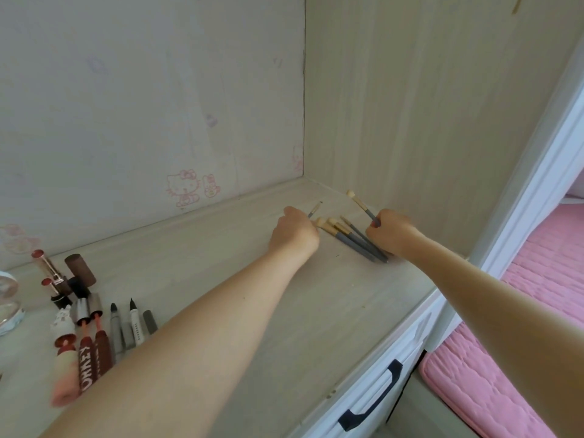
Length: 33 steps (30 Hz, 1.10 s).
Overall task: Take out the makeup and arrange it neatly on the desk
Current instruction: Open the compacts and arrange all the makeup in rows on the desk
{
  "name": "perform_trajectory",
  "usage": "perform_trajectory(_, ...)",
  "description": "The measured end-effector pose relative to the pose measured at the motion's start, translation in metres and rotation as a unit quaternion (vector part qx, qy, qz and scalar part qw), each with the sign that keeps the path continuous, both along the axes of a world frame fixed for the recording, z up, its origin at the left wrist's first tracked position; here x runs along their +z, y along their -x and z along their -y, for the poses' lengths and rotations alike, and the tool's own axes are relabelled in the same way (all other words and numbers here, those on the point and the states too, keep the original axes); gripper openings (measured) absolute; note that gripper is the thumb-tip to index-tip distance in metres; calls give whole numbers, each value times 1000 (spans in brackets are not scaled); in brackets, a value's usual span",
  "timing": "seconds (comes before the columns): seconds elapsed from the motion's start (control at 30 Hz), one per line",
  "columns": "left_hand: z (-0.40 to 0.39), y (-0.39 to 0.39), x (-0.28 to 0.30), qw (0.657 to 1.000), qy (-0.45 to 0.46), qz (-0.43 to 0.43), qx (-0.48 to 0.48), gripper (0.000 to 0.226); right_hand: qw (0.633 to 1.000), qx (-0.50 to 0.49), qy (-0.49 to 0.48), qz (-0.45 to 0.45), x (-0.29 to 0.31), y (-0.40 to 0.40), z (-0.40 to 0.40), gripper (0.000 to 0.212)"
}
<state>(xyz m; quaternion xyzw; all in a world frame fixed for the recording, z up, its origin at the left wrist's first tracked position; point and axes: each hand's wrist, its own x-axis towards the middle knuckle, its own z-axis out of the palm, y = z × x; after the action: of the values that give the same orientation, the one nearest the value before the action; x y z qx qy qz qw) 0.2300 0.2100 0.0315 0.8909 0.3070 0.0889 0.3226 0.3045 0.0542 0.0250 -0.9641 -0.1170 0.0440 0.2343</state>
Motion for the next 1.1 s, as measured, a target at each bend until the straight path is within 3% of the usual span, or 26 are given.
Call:
perform_trajectory(0.43, 41, -23, -22, 994, -101, -30, -37, 37, 995, -15, 96, 16, -13, -12, -3, 29)
perform_trajectory(0.57, 30, -18, -21, 990, -126, -48, -39, 31, 990, -23, 136, 22, -11, -6, -3, 16)
perform_trajectory(0.7, 11, -8, -22, 989, -124, -48, -56, 14, 978, -9, 206, 20, -4, 2, -2, 11)
perform_trajectory(0.8, -1, -2, -20, 991, -105, -49, -61, 21, 976, 8, 216, 1, 1, 3, 0, 5)
perform_trajectory(0.93, -8, 4, -18, 994, -77, -33, -63, 30, 984, -23, 175, -16, 1, 5, 3, 21)
perform_trajectory(1.1, -17, 10, -15, 998, -27, 1, -51, 38, 989, 2, 148, 20, 1, 10, -3, 21)
